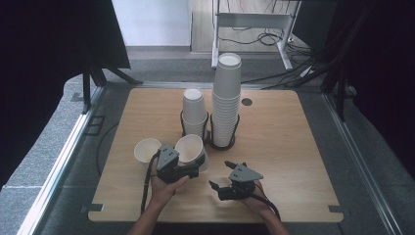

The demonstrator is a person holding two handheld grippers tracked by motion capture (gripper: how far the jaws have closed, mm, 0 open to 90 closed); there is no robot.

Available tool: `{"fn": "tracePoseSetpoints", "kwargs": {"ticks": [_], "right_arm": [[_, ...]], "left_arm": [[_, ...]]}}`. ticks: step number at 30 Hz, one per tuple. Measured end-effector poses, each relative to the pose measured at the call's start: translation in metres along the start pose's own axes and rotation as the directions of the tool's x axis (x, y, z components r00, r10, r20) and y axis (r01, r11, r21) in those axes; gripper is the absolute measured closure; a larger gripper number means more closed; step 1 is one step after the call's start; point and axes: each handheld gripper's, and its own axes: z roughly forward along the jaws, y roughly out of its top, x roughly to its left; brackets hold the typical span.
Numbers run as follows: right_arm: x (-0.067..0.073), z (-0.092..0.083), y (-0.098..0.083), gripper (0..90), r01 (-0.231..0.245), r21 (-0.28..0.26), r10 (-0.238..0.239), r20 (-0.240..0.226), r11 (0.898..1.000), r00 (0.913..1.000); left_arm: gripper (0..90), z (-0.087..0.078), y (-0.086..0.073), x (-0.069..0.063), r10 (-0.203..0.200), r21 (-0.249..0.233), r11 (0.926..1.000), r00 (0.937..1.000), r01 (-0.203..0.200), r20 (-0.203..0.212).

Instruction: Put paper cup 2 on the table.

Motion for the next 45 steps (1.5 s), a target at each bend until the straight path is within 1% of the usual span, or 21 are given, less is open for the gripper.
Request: {"fn": "tracePoseSetpoints", "kwargs": {"ticks": [4,7,10,13,16,23,27,30,33,35,41,42,43,45], "right_arm": [[0.000,0.000,-0.001,12.6,-0.003,0.002,0.003,0.002,1.000,1.0000],[0.000,0.000,-0.001,12.7,-0.003,0.004,0.003,0.003,1.000,1.0000],[0.000,0.000,-0.001,12.8,-0.006,0.004,0.006,0.000,1.000,1.0000],[0.000,0.001,-0.002,12.8,-0.010,0.005,0.010,-0.006,1.000,0.9999],[0.001,0.001,-0.002,12.8,-0.009,0.009,0.010,-0.009,1.000,0.9999],[0.001,0.002,-0.003,12.9,-0.009,0.011,0.009,-0.010,1.000,0.9999],[0.001,0.003,-0.004,12.9,-0.014,0.014,0.014,-0.013,1.000,0.9998],[0.003,0.003,-0.004,13.0,-0.010,0.010,0.010,-0.017,1.000,0.9998],[0.003,0.001,-0.003,13.0,-0.013,0.007,0.013,-0.019,1.000,0.9997],[0.002,0.000,-0.004,13.0,-0.018,0.006,0.018,-0.018,1.000,0.9997],[0.000,-0.001,-0.005,13.1,-0.021,0.000,0.021,-0.017,1.000,0.9997],[-0.001,-0.002,-0.005,13.1,-0.020,-0.002,0.020,-0.017,1.000,0.9997],[-0.001,-0.002,-0.004,13.1,-0.017,0.000,0.017,-0.018,1.000,0.9997],[-0.002,-0.002,-0.004,13.1,-0.018,0.000,0.018,-0.015,1.000,0.9997]], "left_arm": [[13.2,0.003,-0.002,0.001,0.025,0.019,0.9995,0.9987,-0.024,-0.044],[13.1,0.007,-0.004,0.001,0.053,0.034,0.9981,0.9954,-0.051,-0.080],[13.1,0.012,-0.008,0.001,0.069,0.055,0.9965,0.9921,-0.064,-0.105],[13.0,0.017,-0.013,-0.001,0.106,0.081,0.9921,0.9853,-0.095,-0.134],[12.9,0.022,-0.016,-0.002,0.133,0.105,0.9876,0.9779,-0.117,-0.161],[12.6,0.032,-0.025,-0.001,0.156,0.142,0.9815,0.9670,-0.129,-0.202],[12.4,0.039,-0.031,-0.001,0.184,0.162,0.9755,0.9572,-0.150,-0.224],[12.3,0.043,-0.033,-0.001,0.191,0.167,0.9739,0.9524,-0.153,-0.238],[12.2,0.046,-0.035,0.000,0.202,0.182,0.9703,0.9476,-0.159,-0.248],[12.1,0.047,-0.036,0.001,0.197,0.191,0.9699,0.9481,-0.152,-0.249],[11.0,0.050,-0.036,0.002,0.186,0.193,0.9714,0.9491,-0.138,-0.254],[10.3,0.050,-0.036,0.001,0.185,0.193,0.9716,0.9472,-0.137,-0.262],[9.0,0.050,-0.036,0.001,0.184,0.191,0.9721,0.9473,-0.136,-0.262],[3.7,0.049,-0.035,0.000,0.184,0.191,0.9721,0.9496,-0.137,-0.254]]}}
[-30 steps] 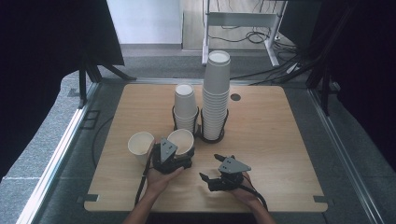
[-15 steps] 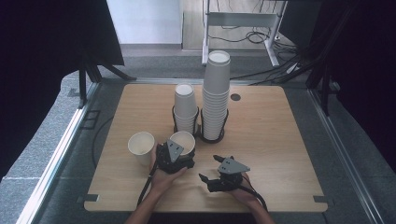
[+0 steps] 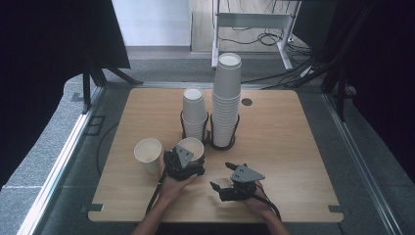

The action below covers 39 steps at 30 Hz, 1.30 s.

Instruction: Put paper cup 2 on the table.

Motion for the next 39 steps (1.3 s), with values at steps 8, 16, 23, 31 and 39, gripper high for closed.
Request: {"fn": "tracePoseSetpoints", "kwargs": {"ticks": [8,16,23,31,39], "right_arm": [[0.003,0.000,-0.001,13.1,0.004,0.000,-0.004,-0.004,1.000,1.0000],[0.004,-0.001,0.001,13.1,0.012,-0.004,-0.012,0.001,1.000,0.9999],[0.001,-0.003,0.002,13.1,0.009,-0.008,-0.009,0.017,1.000,0.9998],[-0.003,-0.007,0.001,13.1,0.003,-0.015,-0.003,0.030,1.000,0.9995],[-0.012,-0.017,0.000,13.5,-0.023,-0.034,0.025,0.054,0.999,0.9982]], "left_arm": [[0.1,-0.014,0.006,-0.003,0.009,-0.038,0.9992,0.9996,-0.010,-0.027],[0.0,-0.029,0.010,-0.001,-0.006,-0.068,0.9977,0.9998,0.005,-0.017],[0.0,-0.047,0.013,0.005,-0.023,-0.089,0.9958,0.9997,0.023,-0.001],[0.0,-0.068,0.012,0.013,-0.037,-0.113,0.9927,0.9979,0.043,0.052],[1.6,-0.083,0.003,0.023,-0.032,-0.113,0.9923,0.9869,0.050,0.158]]}}
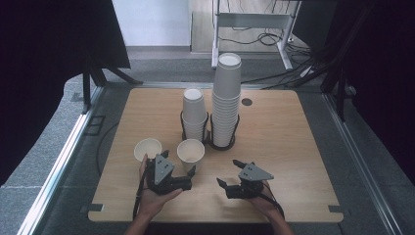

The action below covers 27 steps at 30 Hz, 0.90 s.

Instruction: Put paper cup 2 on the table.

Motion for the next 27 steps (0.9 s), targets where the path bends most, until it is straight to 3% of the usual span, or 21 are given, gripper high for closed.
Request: {"fn": "tracePoseSetpoints", "kwargs": {"ticks": [2,6,15,27], "right_arm": [[-0.002,-0.003,-0.001,13.7,0.000,-0.003,0.000,0.002,1.000,1.0000],[-0.005,-0.010,-0.003,14.7,-0.005,-0.006,0.005,-0.003,1.000,1.0000],[-0.017,-0.028,-0.009,16.2,-0.052,-0.019,0.053,0.028,0.998,0.9982],[-0.019,-0.030,-0.009,16.4,-0.046,-0.025,0.047,0.028,0.999,0.9985]], "left_arm": [[4.0,-0.004,-0.002,0.001,-0.008,0.001,1.0000,0.9990,0.008,0.043],[6.3,-0.007,-0.012,0.000,0.011,0.020,0.9997,0.9973,-0.012,0.073],[11.8,-0.005,-0.024,0.007,-0.012,0.071,0.9974,0.9969,0.007,0.077],[11.7,-0.004,-0.025,0.011,-0.030,0.086,0.9961,0.9967,0.023,0.076]]}}
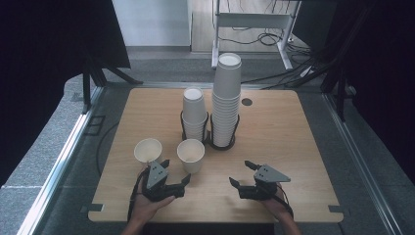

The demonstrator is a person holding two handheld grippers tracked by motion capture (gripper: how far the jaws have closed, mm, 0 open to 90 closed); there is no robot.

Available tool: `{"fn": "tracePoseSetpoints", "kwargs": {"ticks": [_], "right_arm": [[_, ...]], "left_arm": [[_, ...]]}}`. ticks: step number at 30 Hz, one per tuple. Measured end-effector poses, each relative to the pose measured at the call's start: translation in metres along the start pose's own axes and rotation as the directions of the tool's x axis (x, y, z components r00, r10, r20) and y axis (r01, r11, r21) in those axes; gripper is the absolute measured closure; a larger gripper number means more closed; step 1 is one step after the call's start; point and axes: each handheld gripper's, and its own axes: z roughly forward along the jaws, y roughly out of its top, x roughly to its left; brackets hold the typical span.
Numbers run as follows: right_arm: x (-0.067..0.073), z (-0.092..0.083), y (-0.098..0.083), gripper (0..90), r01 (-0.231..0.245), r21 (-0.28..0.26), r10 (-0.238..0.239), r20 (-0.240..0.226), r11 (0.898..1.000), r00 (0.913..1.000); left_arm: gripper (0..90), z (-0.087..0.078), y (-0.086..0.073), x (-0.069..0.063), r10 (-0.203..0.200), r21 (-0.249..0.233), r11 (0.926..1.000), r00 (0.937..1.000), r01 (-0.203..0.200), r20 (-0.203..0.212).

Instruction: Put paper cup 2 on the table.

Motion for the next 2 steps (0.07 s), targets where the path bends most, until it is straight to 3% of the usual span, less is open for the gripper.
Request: {"fn": "tracePoseSetpoints", "kwargs": {"ticks": [2], "right_arm": [[-0.0012,-0.0014,0.0004,16.4,-0.001,-0.005,0.001,0.006,1.000,1.0000]], "left_arm": [[10.8,0.0005,0.0000,0.0010,-0.006,0.002,1.0000,1.0000,0.006,0.001]]}}
